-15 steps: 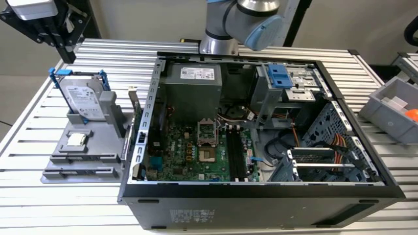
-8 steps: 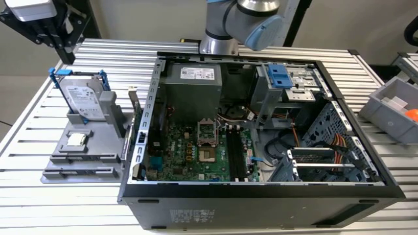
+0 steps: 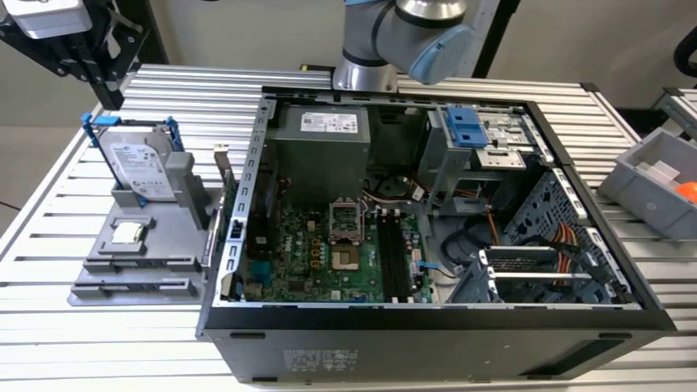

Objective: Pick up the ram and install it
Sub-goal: 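Reach for the ram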

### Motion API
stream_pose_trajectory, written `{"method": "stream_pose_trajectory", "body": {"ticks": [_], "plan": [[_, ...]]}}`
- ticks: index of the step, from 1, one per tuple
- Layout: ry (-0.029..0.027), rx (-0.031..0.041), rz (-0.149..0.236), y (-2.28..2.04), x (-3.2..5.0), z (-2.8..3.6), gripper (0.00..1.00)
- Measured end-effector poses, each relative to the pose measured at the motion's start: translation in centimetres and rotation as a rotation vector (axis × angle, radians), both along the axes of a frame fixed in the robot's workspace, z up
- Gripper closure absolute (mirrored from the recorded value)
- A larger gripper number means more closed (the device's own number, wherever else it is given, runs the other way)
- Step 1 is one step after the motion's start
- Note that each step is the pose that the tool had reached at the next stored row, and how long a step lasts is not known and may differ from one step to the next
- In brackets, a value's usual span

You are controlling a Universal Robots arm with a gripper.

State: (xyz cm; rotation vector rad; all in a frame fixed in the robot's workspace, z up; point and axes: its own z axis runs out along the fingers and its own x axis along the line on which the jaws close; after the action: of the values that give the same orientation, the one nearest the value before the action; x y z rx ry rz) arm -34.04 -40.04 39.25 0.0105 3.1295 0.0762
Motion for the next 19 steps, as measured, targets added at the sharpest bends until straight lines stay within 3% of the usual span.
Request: {"method": "stream_pose_trajectory", "body": {"ticks": [9,15,19], "plan": [[0.0,0.0,0.0,-0.05,0.0,0.0,1.0],[0.0001,0.0,0.0,-0.31,0.0,-0.06,1.0],[0.0002,0.0001,0.001,-0.78,0.0,-0.12,1.0]]}}
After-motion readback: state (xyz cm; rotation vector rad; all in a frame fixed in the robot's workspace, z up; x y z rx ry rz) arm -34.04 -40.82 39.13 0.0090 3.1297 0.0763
